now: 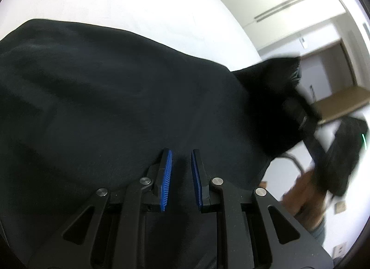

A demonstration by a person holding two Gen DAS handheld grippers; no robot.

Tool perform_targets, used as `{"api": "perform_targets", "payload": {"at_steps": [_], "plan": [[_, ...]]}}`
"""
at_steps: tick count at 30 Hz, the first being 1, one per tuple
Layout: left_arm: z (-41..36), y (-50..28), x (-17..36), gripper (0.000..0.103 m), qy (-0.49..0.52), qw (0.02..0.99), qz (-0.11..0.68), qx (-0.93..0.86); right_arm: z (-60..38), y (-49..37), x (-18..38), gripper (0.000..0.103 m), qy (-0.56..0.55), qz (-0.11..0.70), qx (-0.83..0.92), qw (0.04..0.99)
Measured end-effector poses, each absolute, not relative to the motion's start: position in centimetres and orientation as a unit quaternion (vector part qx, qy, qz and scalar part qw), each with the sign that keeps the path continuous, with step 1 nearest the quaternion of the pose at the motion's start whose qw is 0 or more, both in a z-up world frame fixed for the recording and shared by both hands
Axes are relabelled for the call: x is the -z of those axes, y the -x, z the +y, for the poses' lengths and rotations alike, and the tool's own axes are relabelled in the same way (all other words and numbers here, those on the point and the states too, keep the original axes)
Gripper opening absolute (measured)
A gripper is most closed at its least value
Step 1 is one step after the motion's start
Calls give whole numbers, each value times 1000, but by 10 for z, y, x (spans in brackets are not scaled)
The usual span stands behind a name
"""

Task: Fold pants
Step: 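Bring the right tool with the hem beside the left tool's grip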

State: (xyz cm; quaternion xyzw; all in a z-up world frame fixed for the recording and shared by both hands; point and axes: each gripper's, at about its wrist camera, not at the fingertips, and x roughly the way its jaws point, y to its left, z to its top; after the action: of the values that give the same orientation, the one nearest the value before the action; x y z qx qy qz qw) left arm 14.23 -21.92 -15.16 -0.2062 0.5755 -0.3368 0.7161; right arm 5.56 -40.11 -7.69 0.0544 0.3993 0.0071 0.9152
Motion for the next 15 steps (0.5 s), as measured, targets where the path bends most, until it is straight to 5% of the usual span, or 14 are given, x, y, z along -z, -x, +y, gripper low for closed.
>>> {"api": "perform_targets", "payload": {"at_steps": [5, 7, 8, 9, 15], "plan": [[-200, -144, 150, 20, 264, 695, 577, 339, -321, -50, 115, 7, 54, 448, -32, 892], [-194, -147, 148, 56, 287, 690, 573, 336, -313, -48, 120, 7, 75, 445, -15, 892], [-189, -148, 146, 83, 304, 689, 565, 336, -310, -45, 120, 7, 85, 440, -10, 894], [-185, -150, 144, 89, 318, 691, 557, 335, -309, -44, 118, 7, 93, 435, -7, 896], [-185, -166, 147, 90, 350, 665, 570, 333, -304, -33, 102, 7, 132, 407, 17, 904]]}}
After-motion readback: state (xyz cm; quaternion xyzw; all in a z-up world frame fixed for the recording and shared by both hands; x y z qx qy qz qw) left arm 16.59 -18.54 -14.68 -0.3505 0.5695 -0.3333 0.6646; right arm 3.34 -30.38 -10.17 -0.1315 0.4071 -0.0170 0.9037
